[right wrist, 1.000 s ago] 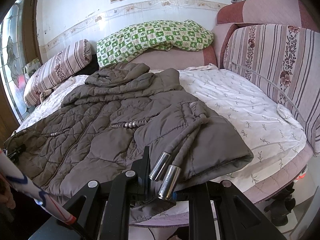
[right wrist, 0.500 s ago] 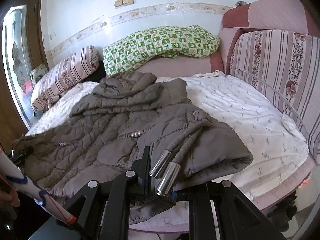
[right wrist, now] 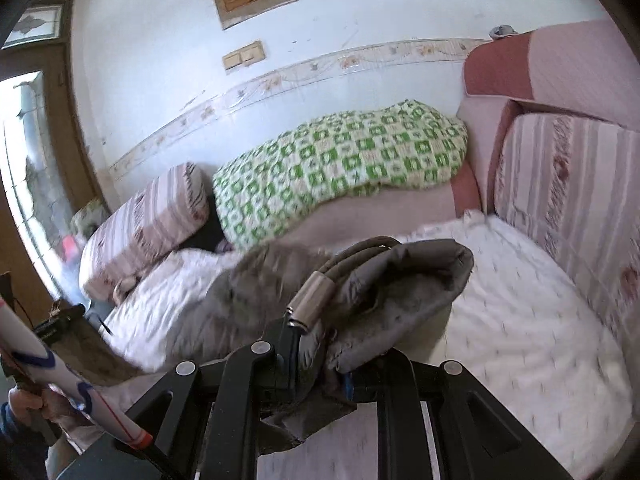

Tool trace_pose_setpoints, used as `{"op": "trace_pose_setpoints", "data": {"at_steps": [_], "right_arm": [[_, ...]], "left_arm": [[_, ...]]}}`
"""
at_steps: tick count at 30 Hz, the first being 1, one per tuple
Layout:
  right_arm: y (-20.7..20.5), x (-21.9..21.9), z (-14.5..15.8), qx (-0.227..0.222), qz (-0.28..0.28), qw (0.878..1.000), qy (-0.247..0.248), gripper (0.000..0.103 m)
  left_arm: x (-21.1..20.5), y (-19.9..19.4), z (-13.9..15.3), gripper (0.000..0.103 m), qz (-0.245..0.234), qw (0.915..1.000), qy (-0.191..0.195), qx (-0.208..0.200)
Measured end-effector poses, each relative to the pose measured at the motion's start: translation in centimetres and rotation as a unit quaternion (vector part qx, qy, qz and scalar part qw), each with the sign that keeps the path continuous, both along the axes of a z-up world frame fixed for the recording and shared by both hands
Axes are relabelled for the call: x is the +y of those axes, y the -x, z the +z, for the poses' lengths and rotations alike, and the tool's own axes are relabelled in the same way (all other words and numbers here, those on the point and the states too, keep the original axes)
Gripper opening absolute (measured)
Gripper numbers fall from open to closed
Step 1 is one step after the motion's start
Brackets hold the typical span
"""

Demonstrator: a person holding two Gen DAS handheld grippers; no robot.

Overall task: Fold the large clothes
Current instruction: 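Lift the jacket hem with both tools and fold it toward the hood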

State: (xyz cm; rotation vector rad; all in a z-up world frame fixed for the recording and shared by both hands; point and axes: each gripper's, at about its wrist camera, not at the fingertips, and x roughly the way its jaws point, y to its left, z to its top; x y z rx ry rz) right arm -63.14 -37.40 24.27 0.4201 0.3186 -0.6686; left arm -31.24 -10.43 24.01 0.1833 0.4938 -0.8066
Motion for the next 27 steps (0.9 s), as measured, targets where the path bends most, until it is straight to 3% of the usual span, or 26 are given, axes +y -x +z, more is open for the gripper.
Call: {"op": "trace_pose_setpoints", "data": {"at_steps": [4, 6, 8, 13, 17, 23, 27], "right_arm": [[-6.6, -7.0, 1.1, 0.016, -0.024, 0.999, -0.026, 0.016], [-10.4, -10.7, 0.9, 0.034, -0.040, 0.998, -0.041, 0.016], [-13.1, -13.8, 0.4, 0.046, -0.055, 0.996, -0.051, 0.016], [-18.7, -20.7, -2.7, 0.080, -0.091, 0.990, -0.072, 0.016], [-21.1, -24.4, -6.5, 0.100, -0.103, 0.984, -0.107, 0.018], [-21.4, -26.1, -10.0, 0.095, -0.112, 0.979, -0.142, 0.027], [-19.7, -26.0, -10.0, 0.050, -0.088, 0.980, -0.172, 0.047]], "left_arm": [[-6.8, -6.3, 3.0, 0.060, 0.020, 0.9990, 0.006, -0.040], [-8.7, -9.2, 3.9, 0.061, 0.038, 0.9988, 0.008, -0.030], [-9.7, -11.7, 4.7, 0.064, 0.054, 0.9981, 0.023, -0.019], [-9.8, -14.3, 4.5, 0.069, 0.080, 0.9955, 0.022, -0.045], [-10.9, -13.4, 0.6, 0.069, 0.032, 0.9982, -0.015, -0.047], [-15.8, -12.4, -8.2, 0.069, -0.039, 0.9951, -0.089, 0.019], [-19.5, -13.4, -14.6, 0.069, -0.025, 0.9892, -0.141, 0.031]]}}
